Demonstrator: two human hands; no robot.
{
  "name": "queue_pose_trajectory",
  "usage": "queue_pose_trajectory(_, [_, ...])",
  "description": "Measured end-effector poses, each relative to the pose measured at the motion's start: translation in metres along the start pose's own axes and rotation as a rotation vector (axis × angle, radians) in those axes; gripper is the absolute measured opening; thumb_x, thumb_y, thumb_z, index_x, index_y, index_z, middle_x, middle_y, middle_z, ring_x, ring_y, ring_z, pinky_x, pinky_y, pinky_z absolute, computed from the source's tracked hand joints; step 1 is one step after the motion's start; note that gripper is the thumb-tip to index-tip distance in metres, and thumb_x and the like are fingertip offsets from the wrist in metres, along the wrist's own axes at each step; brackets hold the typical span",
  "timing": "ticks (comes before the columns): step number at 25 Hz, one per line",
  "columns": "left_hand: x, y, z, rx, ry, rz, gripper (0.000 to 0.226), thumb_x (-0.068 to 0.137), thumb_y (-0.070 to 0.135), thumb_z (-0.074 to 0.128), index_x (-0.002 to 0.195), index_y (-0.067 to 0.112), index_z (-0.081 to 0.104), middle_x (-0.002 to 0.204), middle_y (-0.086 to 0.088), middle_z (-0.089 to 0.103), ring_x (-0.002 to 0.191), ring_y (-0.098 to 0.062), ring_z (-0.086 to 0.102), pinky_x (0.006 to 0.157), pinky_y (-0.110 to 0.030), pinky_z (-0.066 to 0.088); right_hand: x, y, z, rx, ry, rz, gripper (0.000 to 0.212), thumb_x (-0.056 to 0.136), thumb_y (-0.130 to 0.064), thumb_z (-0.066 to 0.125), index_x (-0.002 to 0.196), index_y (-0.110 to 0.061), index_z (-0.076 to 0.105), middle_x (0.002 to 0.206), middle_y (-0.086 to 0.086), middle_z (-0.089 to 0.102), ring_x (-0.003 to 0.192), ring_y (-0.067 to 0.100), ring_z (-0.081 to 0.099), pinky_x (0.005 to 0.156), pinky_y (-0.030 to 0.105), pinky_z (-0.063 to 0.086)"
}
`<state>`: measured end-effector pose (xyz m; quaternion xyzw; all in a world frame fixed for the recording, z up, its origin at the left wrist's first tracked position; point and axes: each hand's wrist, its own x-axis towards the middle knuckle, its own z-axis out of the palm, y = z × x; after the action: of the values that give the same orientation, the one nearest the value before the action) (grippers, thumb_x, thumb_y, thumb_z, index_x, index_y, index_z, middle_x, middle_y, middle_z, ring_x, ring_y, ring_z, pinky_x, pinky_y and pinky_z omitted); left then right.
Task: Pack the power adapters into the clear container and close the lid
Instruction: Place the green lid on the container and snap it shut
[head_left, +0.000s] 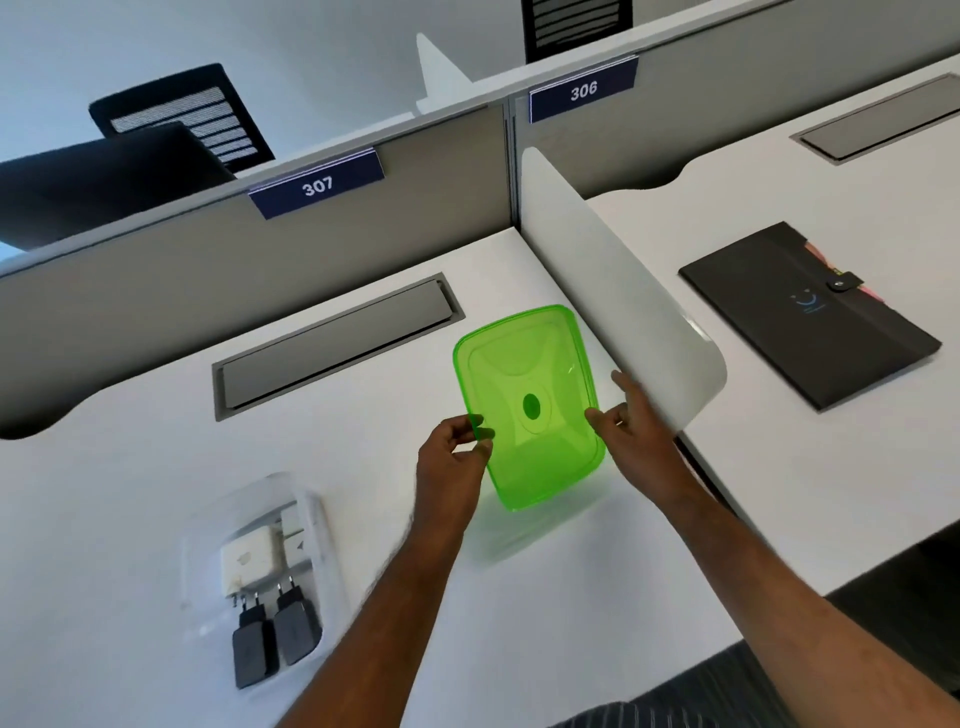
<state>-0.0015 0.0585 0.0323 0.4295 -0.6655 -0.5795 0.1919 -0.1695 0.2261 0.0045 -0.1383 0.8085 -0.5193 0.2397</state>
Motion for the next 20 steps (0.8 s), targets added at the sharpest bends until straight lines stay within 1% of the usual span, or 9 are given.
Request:
queue_pose_trajectory(2, [-0.011, 0.002, -0.021, 0.013, 0.018, 0.054, 0.033, 0.088, 0.004, 0.071, 0.106, 0.031, 0.067, 0.101, 0.011, 0.076, 0.072, -0.011, 0.070, 0.074, -0.027, 0.058, -0.013, -0.021, 0.010, 0.113, -0.063, -0.001, 0.043, 0.097, -0.021, 0.062, 0.139, -0.024, 0.051, 0.076, -0.001, 0.064, 0.073, 0.015, 0.061, 0.079, 0.041, 0.050])
queue_pose_trajectory(3, [-0.017, 0.004, -0.032, 0.016, 0.022, 0.084, 0.033, 0.089, 0.004, 0.070, 0.107, 0.031, 0.066, 0.102, 0.013, 0.075, 0.073, -0.009, 0.070, 0.072, -0.022, 0.056, -0.021, -0.032, 0.015, 0.150, -0.087, -0.002, 0.035, 0.098, -0.015, 0.060, 0.133, -0.019, 0.056, 0.076, 0.001, 0.066, 0.067, 0.013, 0.060, 0.075, 0.037, 0.050])
queue_pose_trajectory(5, [-0.027, 0.007, -0.055, 0.030, 0.029, 0.144, 0.032, 0.091, 0.004, 0.069, 0.108, 0.031, 0.065, 0.104, 0.014, 0.075, 0.076, -0.005, 0.071, 0.071, -0.013, 0.051, -0.035, -0.052, 0.026, 0.222, -0.112, 0.004, 0.027, 0.098, -0.009, 0.055, 0.124, -0.014, 0.061, 0.080, 0.005, 0.070, 0.061, 0.012, 0.058, 0.069, 0.028, 0.048])
queue_pose_trajectory(6, [-0.032, 0.009, -0.068, 0.037, 0.034, 0.169, 0.031, 0.092, 0.004, 0.068, 0.108, 0.031, 0.065, 0.104, 0.013, 0.075, 0.079, -0.005, 0.072, 0.072, -0.013, 0.051, -0.042, -0.060, 0.031, 0.262, -0.118, 0.007, 0.025, 0.098, -0.008, 0.053, 0.121, -0.013, 0.062, 0.082, 0.006, 0.071, 0.061, 0.013, 0.058, 0.068, 0.028, 0.046])
queue_pose_trajectory(10, [-0.045, 0.006, -0.119, -0.027, 0.055, 0.213, 0.028, 0.092, 0.003, 0.069, 0.109, 0.024, 0.070, 0.103, 0.008, 0.078, 0.096, -0.011, 0.074, 0.085, -0.019, 0.055, -0.061, -0.083, 0.055, 0.421, -0.219, 0.043, 0.023, 0.101, -0.008, 0.042, 0.114, -0.008, 0.061, 0.087, 0.015, 0.073, 0.067, 0.024, 0.061, 0.063, 0.032, 0.047])
queue_pose_trajectory(12, [-0.053, 0.001, -0.145, -0.058, 0.079, 0.231, 0.026, 0.092, 0.002, 0.070, 0.107, 0.023, 0.072, 0.102, 0.005, 0.079, 0.098, -0.014, 0.074, 0.087, -0.023, 0.056, -0.070, -0.091, 0.072, 0.480, -0.282, 0.076, 0.026, 0.102, -0.008, 0.036, 0.114, -0.007, 0.059, 0.091, 0.022, 0.072, 0.065, 0.026, 0.064, 0.058, 0.030, 0.050])
queue_pose_trajectory(14, [-0.060, -0.004, -0.171, -0.053, 0.119, 0.243, 0.026, 0.092, 0.003, 0.070, 0.104, 0.026, 0.072, 0.101, 0.005, 0.078, 0.097, -0.016, 0.073, 0.085, -0.025, 0.056, -0.082, -0.100, 0.092, 0.524, -0.334, 0.123, 0.030, 0.104, -0.016, 0.033, 0.115, -0.006, 0.060, 0.093, 0.025, 0.071, 0.066, 0.028, 0.065, 0.058, 0.031, 0.051])
queue_pose_trajectory(17, [-0.072, -0.014, -0.206, -0.045, 0.161, 0.210, 0.024, 0.092, 0.001, 0.068, 0.102, 0.023, 0.072, 0.104, 0.007, 0.078, 0.096, -0.014, 0.073, 0.076, -0.023, 0.055, -0.105, -0.107, 0.119, 0.545, -0.412, 0.159, 0.039, 0.108, -0.031, 0.034, 0.113, -0.006, 0.063, 0.093, 0.020, 0.072, 0.072, 0.030, 0.065, 0.065, 0.037, 0.051])
queue_pose_trajectory(20, [-0.084, -0.027, -0.240, -0.105, 0.158, 0.186, 0.029, 0.089, -0.014, 0.062, 0.102, 0.011, 0.072, 0.110, 0.002, 0.078, 0.103, -0.014, 0.073, 0.071, -0.018, 0.057, -0.129, -0.111, 0.148, 0.486, -0.443, 0.106, 0.032, 0.107, -0.028, 0.043, 0.113, -0.004, 0.063, 0.091, 0.010, 0.068, 0.079, 0.025, 0.063, 0.067, 0.036, 0.050])
